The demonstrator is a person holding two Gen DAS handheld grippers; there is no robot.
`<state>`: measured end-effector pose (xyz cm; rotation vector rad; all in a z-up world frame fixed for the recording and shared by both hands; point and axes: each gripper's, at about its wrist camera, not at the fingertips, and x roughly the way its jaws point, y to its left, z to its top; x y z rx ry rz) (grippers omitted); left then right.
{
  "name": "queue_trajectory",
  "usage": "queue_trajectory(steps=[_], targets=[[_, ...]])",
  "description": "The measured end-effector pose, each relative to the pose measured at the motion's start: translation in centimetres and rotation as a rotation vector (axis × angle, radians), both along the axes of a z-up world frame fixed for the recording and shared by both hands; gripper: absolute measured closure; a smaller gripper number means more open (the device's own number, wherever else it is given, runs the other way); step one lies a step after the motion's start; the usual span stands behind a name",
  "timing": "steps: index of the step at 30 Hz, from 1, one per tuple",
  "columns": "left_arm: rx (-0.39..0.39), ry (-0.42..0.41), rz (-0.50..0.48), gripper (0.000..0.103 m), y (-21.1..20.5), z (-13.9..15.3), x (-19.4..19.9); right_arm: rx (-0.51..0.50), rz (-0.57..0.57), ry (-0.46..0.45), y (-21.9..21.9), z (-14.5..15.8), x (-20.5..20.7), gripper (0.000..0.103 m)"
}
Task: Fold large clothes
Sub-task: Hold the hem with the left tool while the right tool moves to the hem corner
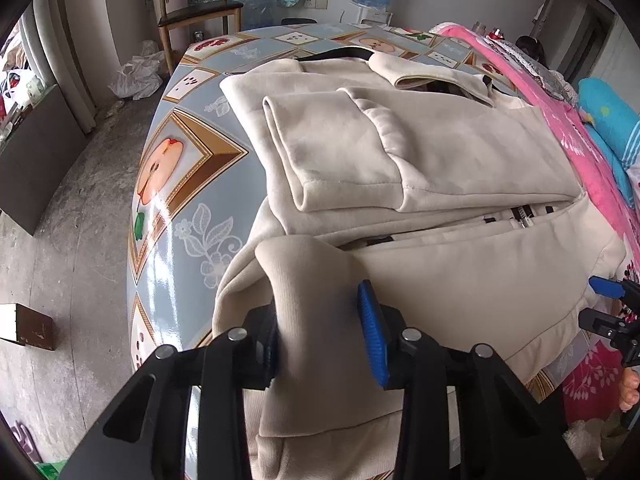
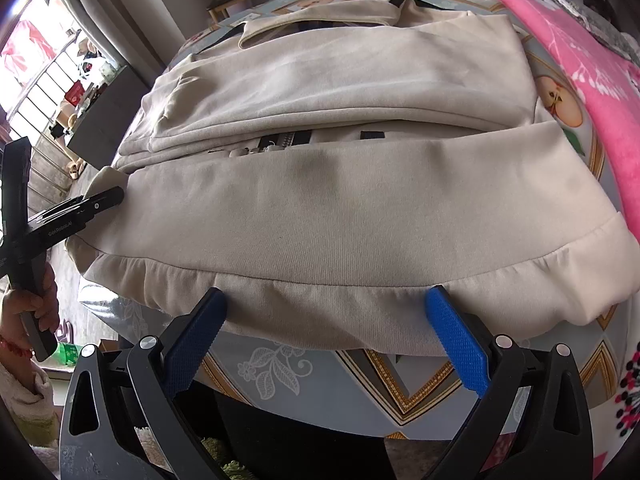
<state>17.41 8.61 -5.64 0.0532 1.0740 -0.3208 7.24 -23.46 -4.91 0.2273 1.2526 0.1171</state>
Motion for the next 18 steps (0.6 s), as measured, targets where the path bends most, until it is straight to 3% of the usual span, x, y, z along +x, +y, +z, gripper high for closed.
queue_trajectory(steps=[13,18], targets=[[0.088,-0.036,-0.004,0.073,-1.2,0.2,-0.6,-0.027,-0.030,-0.095,-1.6,3.4,-0.2,0.007],[0.085,-0.034,0.000,0.073,-1.2,0.3,-0.6,-0.101,-0.054,-0.175,-5.3,5.9,0.6,0.007]])
